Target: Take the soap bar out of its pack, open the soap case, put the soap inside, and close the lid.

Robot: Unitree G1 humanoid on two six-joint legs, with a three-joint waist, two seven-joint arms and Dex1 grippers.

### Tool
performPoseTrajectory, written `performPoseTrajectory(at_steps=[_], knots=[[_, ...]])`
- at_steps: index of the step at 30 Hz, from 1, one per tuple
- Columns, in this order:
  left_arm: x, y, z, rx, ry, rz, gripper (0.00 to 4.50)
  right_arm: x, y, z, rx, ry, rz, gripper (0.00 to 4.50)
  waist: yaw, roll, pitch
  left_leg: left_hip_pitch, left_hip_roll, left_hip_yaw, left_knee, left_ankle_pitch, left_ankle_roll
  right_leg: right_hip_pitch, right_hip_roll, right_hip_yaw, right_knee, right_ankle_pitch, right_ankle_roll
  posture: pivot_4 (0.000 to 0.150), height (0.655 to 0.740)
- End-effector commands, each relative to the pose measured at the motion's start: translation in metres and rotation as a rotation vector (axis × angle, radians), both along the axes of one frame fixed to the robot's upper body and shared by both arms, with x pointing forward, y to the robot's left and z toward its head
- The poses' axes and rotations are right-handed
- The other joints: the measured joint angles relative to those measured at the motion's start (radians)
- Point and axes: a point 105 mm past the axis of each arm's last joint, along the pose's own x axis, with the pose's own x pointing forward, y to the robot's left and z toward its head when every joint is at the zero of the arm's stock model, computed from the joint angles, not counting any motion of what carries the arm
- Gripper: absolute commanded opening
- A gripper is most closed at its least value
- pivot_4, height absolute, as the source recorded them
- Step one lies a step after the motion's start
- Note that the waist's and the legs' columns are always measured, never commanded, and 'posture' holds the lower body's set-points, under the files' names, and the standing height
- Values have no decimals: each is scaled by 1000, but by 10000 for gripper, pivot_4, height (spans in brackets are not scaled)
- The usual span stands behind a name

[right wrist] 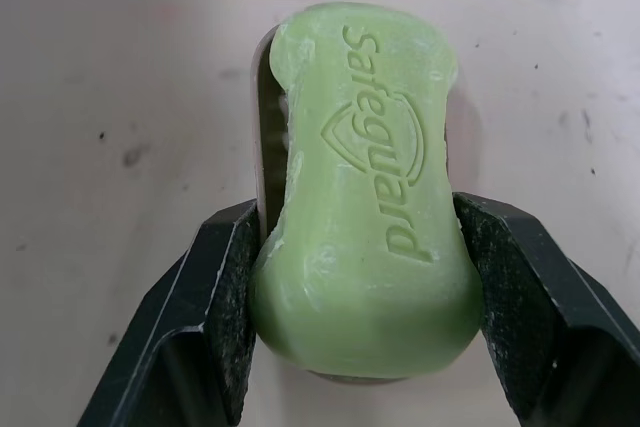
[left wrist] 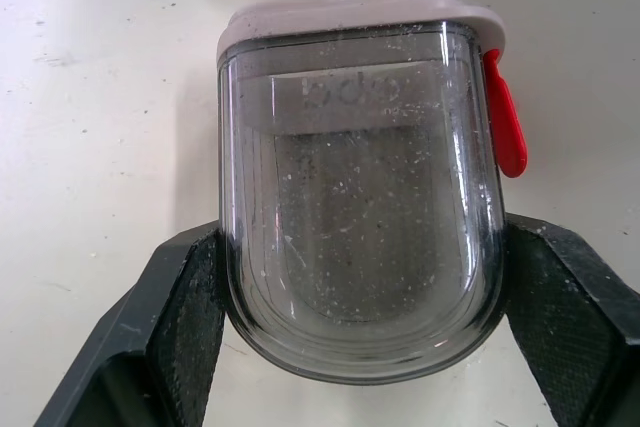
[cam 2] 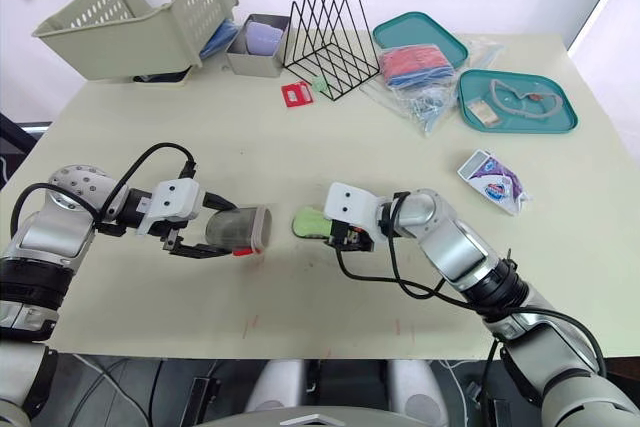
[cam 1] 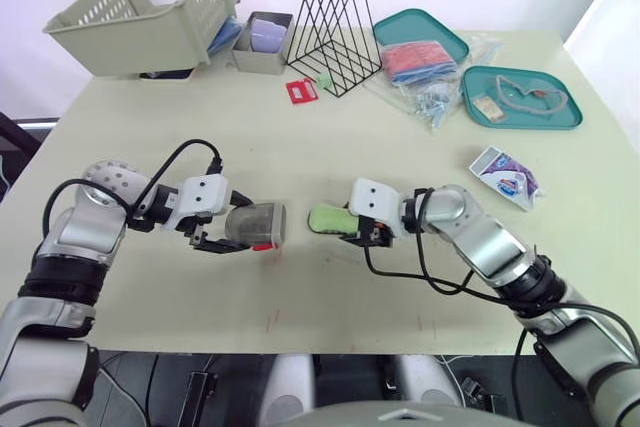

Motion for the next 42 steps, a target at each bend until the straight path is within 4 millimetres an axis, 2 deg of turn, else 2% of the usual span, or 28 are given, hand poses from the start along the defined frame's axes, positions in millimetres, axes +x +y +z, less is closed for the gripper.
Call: performPoseTrajectory(at_steps=[1, 8, 15, 18, 21, 25, 28, 30, 35, 42], knots=[[2, -14, 12, -39, -55, -41, 34449, -9, -24, -4, -51, 65, -45, 24048, 11, 0, 0, 0, 0, 0, 0, 0, 0, 0, -1, 0, 0, 0, 0, 1500, 7400], [2, -50, 13, -134, -87, -114, 34449, -30, -52, 35, -61, 44, -46, 24048, 15, 0, 0, -1, 0, 0, 2, 0, 0, 0, -1, 0, -1, 0, 0, 1500, 7400], [1, -74, 2, -166, -83, -159, 34449, -36, -52, 43, -55, 51, -57, 24048, -2, 0, 0, -1, 1, -1, 2, 0, 0, 0, 2, -1, 0, 0, 0, 1500, 7400], [1, -77, 2, -172, -81, -166, 34449, -34, -53, 39, -72, 41, -72, 24048, -5, 0, 0, -1, 1, -1, 2, 0, 0, 0, 1, 0, 0, 0, 0, 1500, 7400], [3, -70, 3, -157, -88, -149, 34449, -33, -51, 40, -52, 35, -73, 24048, -6, 0, 0, -1, 1, -1, 2, 0, 0, 0, 1, 0, 0, 0, 0, 1500, 7400], [3, -65, 3, -146, -86, -139, 34449, -22, -49, 38, -41, -5, -87, 24048, -8, 0, 0, -1, 1, -1, 2, 0, 0, 0, 1, 0, 0, 0, 0, 1500, 7400], [1, -62, 4, -141, -88, -133, 34449, -19, -45, 31, -50, -14, -55, 39486, -9, 0, 0, -1, 1, -1, 2, 0, 0, 0, 1, 0, 0, 0, 0, 1500, 7400], [0, -60, 5, -138, -88, -128, 34449, -17, -43, 27, -57, -19, -40, 44522, -9, 0, 0, -1, 1, -1, 2, 0, 0, 0, 1, 0, 0, 0, 0, 1500, 7400], [-3, -56, 7, -135, -93, -112, 34449, -9, -42, 12, -89, -19, -12, 44522, -9, 0, 0, -1, 1, -1, 2, 0, 0, 0, 1, 0, 0, 0, 0, 1500, 7400], [-5, -52, 6, -132, -98, -93, 34449, -1, -53, 6, -116, -19, -11, 44522, -9, 0, 0, -1, 1, -1, 2, 0, 0, 0, 1, -1, 0, 0, 0, 1500, 7400]])
